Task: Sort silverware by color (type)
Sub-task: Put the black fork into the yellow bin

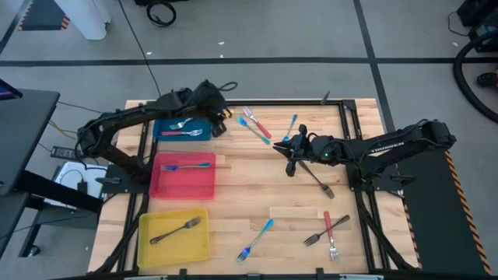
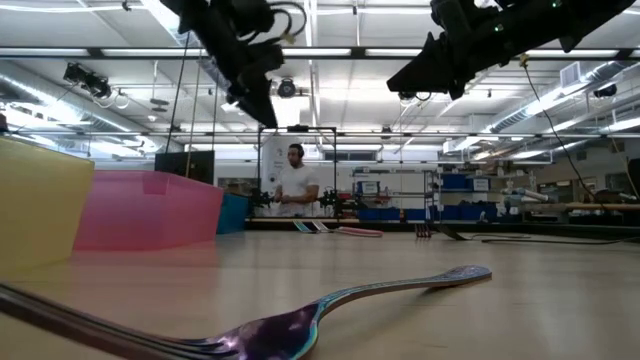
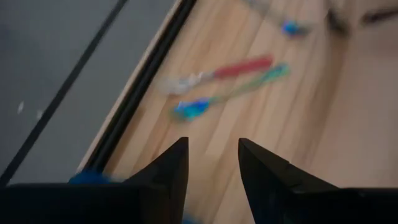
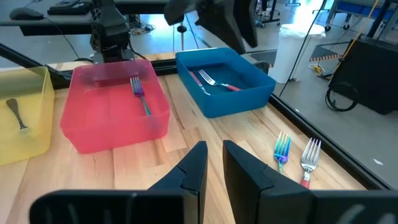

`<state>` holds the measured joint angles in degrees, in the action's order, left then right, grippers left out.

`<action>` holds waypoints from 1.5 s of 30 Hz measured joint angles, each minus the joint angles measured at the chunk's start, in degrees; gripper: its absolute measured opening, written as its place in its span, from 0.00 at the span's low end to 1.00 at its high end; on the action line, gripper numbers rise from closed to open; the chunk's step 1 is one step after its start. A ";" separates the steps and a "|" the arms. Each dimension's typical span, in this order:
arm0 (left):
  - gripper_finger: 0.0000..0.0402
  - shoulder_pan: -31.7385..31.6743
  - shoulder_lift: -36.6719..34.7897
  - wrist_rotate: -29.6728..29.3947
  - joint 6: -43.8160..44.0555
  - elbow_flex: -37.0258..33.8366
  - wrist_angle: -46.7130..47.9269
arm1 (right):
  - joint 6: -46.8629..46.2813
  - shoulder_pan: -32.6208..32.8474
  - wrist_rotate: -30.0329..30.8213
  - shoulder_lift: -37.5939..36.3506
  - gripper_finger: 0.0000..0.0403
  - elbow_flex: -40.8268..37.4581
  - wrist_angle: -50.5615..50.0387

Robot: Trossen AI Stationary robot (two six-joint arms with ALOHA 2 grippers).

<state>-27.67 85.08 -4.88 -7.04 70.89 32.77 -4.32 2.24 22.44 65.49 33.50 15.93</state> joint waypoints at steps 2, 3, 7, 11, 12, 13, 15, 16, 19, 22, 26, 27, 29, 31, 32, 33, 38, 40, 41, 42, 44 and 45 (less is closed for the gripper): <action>0.35 2.20 0.00 -0.04 1.82 -0.04 -2.57 | -0.36 0.00 0.32 0.00 0.15 -0.01 -0.36; 0.35 3.31 0.00 0.00 2.55 -0.05 -3.53 | -1.10 -0.03 0.63 0.00 0.15 -0.01 -0.60; 0.35 8.10 0.00 0.08 3.82 -0.06 -4.55 | -3.31 -0.85 1.81 -0.02 0.15 0.00 -5.80; 0.35 13.48 0.02 0.08 3.86 -0.08 -3.68 | -4.08 -2.01 0.22 -0.02 0.15 0.00 -16.23; 0.35 14.89 0.02 0.08 3.86 -0.08 -3.62 | -5.37 -2.25 -0.93 -0.02 0.15 0.00 -19.03; 0.35 16.34 0.02 0.06 3.87 -0.08 -3.62 | -7.38 -2.47 -2.29 -0.02 0.15 0.00 -21.78; 0.35 19.19 0.02 0.08 3.94 -0.08 -3.53 | -12.42 -2.87 -5.20 -0.02 0.15 0.00 -27.60; 0.35 20.51 0.02 0.08 4.21 -0.08 -3.38 | -15.34 -3.00 -6.70 -0.02 0.15 0.00 -30.93; 0.35 24.40 0.02 0.13 5.22 -0.12 -3.24 | -23.92 -3.17 -10.97 -0.02 0.15 0.00 -40.39; 0.35 27.75 0.03 0.10 5.17 -0.12 -3.23 | -30.62 -3.17 -12.20 -0.02 0.15 0.00 -47.35; 0.35 31.15 0.04 0.13 5.11 -0.12 -3.14 | -37.59 -2.80 -11.78 -0.02 0.15 -0.58 -49.76; 0.35 31.79 0.04 0.11 5.11 -0.12 -2.93 | -38.77 -2.54 -11.81 -0.02 0.15 -1.02 -49.88; 0.35 32.78 0.04 0.10 5.10 -0.15 -2.80 | -39.89 -2.13 -11.97 -0.02 0.15 -2.01 -49.88; 0.35 33.49 0.04 0.08 5.09 -0.15 -2.82 | -41.05 -1.79 -12.31 -0.02 0.15 -3.29 -49.93; 0.35 33.76 0.04 0.08 5.09 -0.15 -2.83 | -41.73 -1.72 -12.74 -0.02 0.15 -3.95 -50.02; 0.35 33.95 0.04 0.08 5.09 -0.15 -2.81 | -42.44 -1.64 -13.19 -0.02 0.15 -4.50 -50.15; 0.35 34.05 0.04 0.05 4.97 -0.15 -2.20 | -43.76 -1.62 -14.49 -0.02 0.15 -5.75 -50.44; 0.35 33.84 0.04 0.04 4.81 -0.15 -1.53 | -43.76 -1.47 -14.51 -0.02 0.15 -5.75 -50.28; 0.35 33.61 0.04 0.03 4.56 -0.15 -1.12 | -43.75 -1.28 -14.40 -0.02 0.15 -5.75 -50.18; 0.35 33.49 0.05 0.04 4.43 -0.15 -0.88 | -43.71 -1.04 -14.17 -0.02 0.16 -5.75 -50.16; 0.35 33.15 0.07 0.04 4.43 -0.15 -0.85 | -43.48 -0.42 -13.89 -0.02 0.17 -5.75 -50.21; 0.35 32.94 0.07 0.04 4.41 -0.15 -0.85 | -42.61 -0.23 -13.98 -0.02 0.17 -5.75 -50.24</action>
<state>5.27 85.14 -4.84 -2.63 70.74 31.92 -46.93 2.01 8.45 65.47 27.75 -34.31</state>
